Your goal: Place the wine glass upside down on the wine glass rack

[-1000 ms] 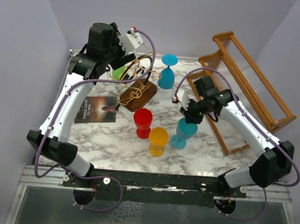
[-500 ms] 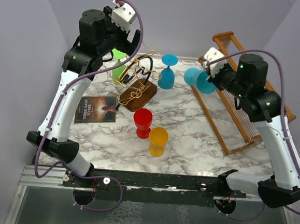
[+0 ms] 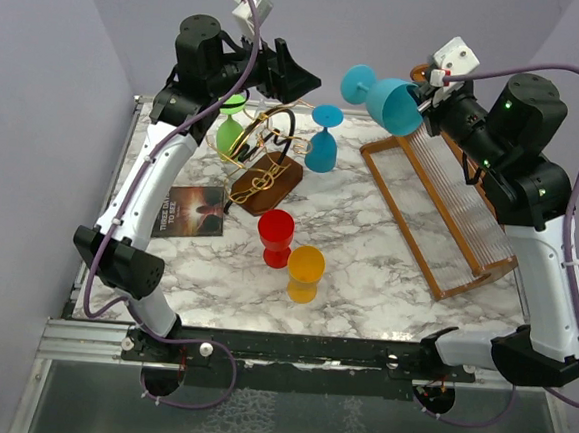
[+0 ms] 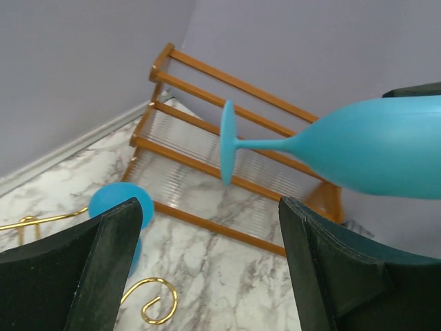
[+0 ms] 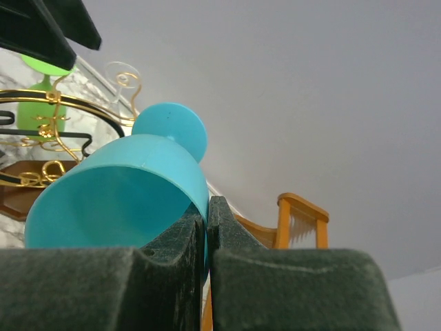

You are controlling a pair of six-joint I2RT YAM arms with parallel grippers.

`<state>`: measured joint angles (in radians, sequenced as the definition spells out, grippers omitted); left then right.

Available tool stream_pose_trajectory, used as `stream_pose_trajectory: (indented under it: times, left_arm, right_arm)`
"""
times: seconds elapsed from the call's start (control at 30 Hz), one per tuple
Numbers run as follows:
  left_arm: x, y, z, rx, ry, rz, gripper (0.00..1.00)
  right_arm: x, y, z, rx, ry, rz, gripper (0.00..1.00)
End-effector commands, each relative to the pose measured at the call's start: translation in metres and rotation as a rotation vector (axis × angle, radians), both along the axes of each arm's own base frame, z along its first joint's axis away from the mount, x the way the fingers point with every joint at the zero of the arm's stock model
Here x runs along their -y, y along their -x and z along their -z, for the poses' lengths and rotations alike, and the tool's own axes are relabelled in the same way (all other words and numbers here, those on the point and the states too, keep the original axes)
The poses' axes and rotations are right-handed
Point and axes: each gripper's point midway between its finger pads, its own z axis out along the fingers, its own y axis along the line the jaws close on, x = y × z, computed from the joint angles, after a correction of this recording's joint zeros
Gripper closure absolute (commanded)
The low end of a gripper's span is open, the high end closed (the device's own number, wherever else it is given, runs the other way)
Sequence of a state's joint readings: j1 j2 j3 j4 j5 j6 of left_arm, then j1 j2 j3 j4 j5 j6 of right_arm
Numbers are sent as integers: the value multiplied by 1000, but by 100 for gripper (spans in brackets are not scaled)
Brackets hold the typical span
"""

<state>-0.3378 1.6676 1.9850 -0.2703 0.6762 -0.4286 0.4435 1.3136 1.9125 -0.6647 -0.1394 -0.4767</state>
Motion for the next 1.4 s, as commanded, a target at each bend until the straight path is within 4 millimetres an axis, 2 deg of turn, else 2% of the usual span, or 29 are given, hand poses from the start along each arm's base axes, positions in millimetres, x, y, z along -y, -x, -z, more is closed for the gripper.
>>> stream_pose_trajectory:
  times: [0.0, 0.03, 0.1, 0.2, 0.37, 0.47, 0.53, 0.6, 0.83, 0.93, 1.07, 1.13, 1.2, 1.27, 1.37]
  left_arm:
    - [30, 24, -13, -34, 99, 168, 18]
    - [34, 26, -12, -32, 96, 174, 18]
    - [45, 18, 4, -66, 83, 178, 20]
    - [49, 9, 16, -96, 73, 152, 25]
    - [46, 2, 23, -100, 52, 107, 28]
    - [45, 6, 23, -85, 45, 116, 29]
    - [46, 10, 22, -75, 39, 135, 33]
    - [46, 11, 25, -72, 33, 145, 40]
    - [47, 12, 28, -67, 32, 162, 76]
    - [46, 13, 25, -56, 29, 165, 84]
    - [40, 11, 22, -39, 30, 156, 100]
    - [36, 11, 21, -27, 26, 157, 100]
    - [30, 8, 20, -21, 25, 147, 100]
    - [23, 3, 22, -27, 33, 133, 100]
    - [5, 5, 8, 1, 47, 114, 100]
  right_arm:
    - [-18, 5, -7, -25, -77, -87, 99]
    - [-20, 6, -5, -35, -82, -99, 99]
    - [-23, 7, -5, -46, -91, -117, 99]
    - [-25, 8, -5, -54, -102, -124, 99]
    - [-26, 9, -5, -63, -107, -133, 99]
    - [-27, 7, 2, -76, -100, -129, 99]
    - [-27, 6, 4, -81, -100, -127, 99]
    - [-29, 6, 7, -88, -100, -133, 99]
    - [-30, 3, 11, -97, -96, -137, 99]
    - [-29, 0, 14, -98, -90, -123, 99]
    - [-28, -2, 23, -108, -74, -116, 99]
    - [-28, -2, 25, -110, -69, -113, 99]
    - [-28, -1, 26, -112, -65, -115, 96]
    - [-27, 0, 26, -112, -61, -118, 89]
    - [-25, 3, 24, -104, -56, -112, 76]
